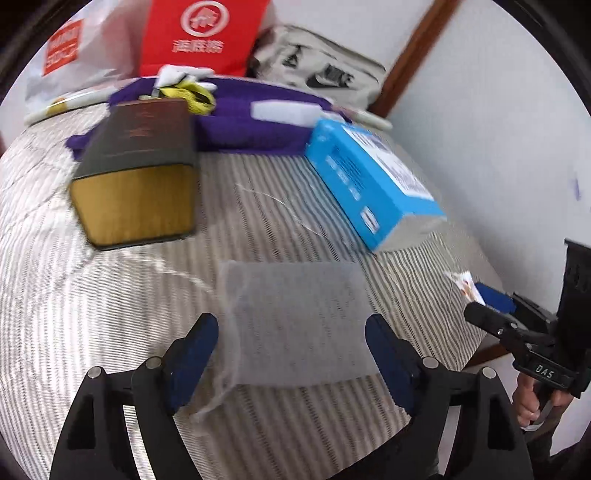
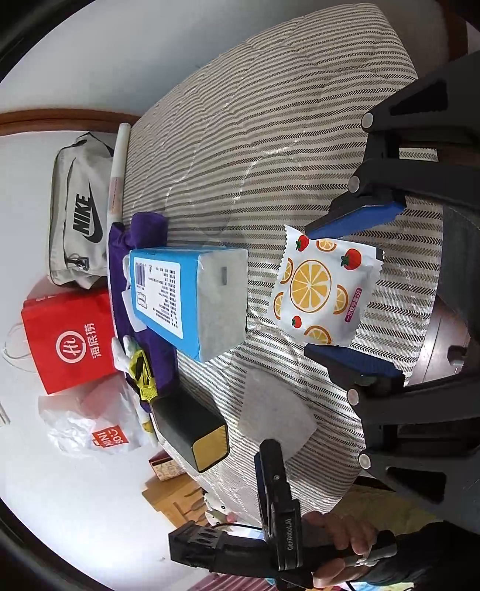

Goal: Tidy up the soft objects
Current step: 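Lower the left tool onto the white mesh net bag while the right tool holds the packet, then grasp and lift the mesh net bag with the left tool while the right tool carries the packet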

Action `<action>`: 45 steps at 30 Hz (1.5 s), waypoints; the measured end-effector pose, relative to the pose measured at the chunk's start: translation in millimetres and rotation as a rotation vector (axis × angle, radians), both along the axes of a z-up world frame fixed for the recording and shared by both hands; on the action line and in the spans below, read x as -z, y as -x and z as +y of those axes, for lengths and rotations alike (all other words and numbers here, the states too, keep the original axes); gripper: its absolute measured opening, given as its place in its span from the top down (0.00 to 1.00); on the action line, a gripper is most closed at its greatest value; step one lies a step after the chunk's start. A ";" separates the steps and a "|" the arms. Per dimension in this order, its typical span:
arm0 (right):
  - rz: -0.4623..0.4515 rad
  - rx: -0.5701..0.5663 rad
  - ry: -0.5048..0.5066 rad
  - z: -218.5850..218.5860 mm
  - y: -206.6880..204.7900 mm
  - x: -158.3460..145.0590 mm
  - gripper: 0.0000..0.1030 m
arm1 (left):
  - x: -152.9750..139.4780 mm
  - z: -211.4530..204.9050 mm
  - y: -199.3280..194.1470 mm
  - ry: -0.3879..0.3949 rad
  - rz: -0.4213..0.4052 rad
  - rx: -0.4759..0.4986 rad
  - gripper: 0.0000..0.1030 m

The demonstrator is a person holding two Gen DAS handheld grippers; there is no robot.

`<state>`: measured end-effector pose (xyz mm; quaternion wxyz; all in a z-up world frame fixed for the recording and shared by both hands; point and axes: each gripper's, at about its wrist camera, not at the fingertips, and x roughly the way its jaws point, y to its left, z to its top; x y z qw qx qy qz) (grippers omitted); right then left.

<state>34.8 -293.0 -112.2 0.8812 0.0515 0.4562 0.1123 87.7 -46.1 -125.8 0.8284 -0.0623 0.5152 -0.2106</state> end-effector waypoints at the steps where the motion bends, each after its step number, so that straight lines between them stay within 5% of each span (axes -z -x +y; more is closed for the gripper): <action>1: 0.001 0.002 -0.003 -1.0 -0.3 0.4 0.45 | 2.5 -7.4 -0.6 -0.019 0.010 0.009 0.10; 3: 0.005 0.005 -0.010 -3.6 -1.3 1.8 0.45 | 4.7 -24.5 1.6 -0.062 -0.015 0.045 0.01; 9: 0.015 0.004 -0.020 -7.3 -2.1 6.7 0.45 | 14.7 -57.0 9.1 -0.267 -0.089 0.071 0.00; 13: 0.021 0.004 -0.029 -8.4 -3.3 9.3 0.45 | 13.8 -57.3 6.9 -0.267 -0.103 0.052 0.01; 15: 0.020 0.001 -0.030 -7.8 -3.1 9.3 0.45 | 13.2 -54.5 7.0 -0.276 -0.135 0.039 0.12; 17: 0.020 -0.001 -0.030 -7.4 -3.7 8.6 0.45 | 10.2 -50.4 7.1 -0.283 -0.157 0.027 0.36; 25: 0.022 -0.026 -0.031 0.4 -5.5 7.4 0.45 | 4.8 -35.3 4.2 -0.240 -0.147 0.060 0.90; 34: 0.005 -0.045 -0.019 7.5 -5.7 -3.5 0.45 | -10.2 -9.1 5.7 -0.097 -0.133 0.009 0.93; 45: -0.039 -0.057 -0.002 13.0 -11.3 -22.9 0.45 | -44.8 22.7 4.8 -0.044 -0.189 -0.062 0.93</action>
